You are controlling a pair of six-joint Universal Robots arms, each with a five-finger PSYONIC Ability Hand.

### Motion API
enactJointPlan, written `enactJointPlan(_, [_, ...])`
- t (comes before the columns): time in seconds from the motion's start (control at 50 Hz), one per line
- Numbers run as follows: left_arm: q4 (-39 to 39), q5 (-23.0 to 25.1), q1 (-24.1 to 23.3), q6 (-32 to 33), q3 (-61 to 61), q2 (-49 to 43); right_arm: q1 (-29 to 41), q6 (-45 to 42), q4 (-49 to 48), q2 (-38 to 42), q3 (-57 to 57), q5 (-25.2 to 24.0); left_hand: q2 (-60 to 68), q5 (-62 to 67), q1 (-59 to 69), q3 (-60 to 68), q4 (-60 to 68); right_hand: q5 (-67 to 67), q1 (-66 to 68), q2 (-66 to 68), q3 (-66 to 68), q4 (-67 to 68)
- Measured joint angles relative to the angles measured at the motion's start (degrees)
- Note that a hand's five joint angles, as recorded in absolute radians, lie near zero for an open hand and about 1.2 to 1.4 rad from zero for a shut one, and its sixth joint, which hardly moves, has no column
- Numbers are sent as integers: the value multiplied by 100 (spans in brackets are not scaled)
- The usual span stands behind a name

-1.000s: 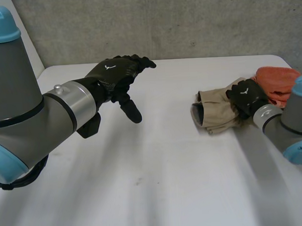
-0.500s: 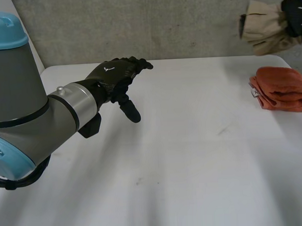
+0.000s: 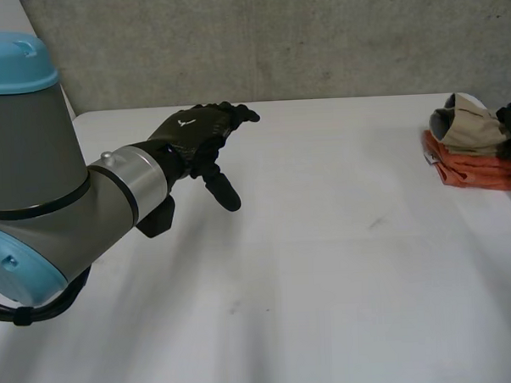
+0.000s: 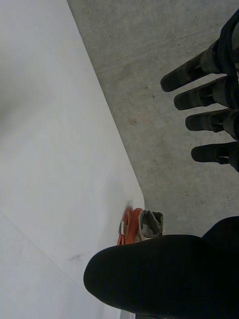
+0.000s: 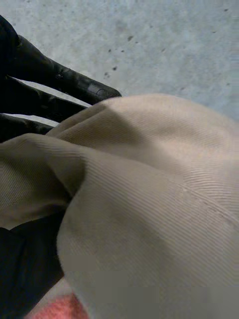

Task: Fold the laundry.

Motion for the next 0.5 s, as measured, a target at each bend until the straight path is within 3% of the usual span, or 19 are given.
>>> enactJointPlan(0.04, [0,-1,0,-11,0,-10,-107,-74,29,-166,228,20,0,0,0,0,0,-2025,-1745,-2687,-2564,-2605])
enactJointPlan(0.12, [-1,-1,0,-14,0,-11,-154,-61,140,-563,534,54,0,0,0,0,0,-4741,-3948,-5323,-5176,-5315])
enactJointPlan(0.32, [-2,-14,5,-22,5,56,146,278,373,-2046,1226,411,0,-1,0,0,0,-4914,-4011,-5451,-5395,-5437])
enactJointPlan(0.42, [-2,-117,9,-22,18,174,525,656,492,-2737,1345,1028,0,0,-1,0,-1,-4914,-4012,-5451,-5395,-5437])
enactJointPlan(0.44, [-2,-189,17,-20,27,244,812,952,663,-3177,1414,1554,0,0,-1,0,-1,-4914,-4012,-5451,-5395,-5437])
enactJointPlan(0.5, [0,-336,50,-16,48,390,1167,1265,936,-3562,1498,2092,0,-1,-17,0,0,-4914,-4012,-5451,-5395,-5437])
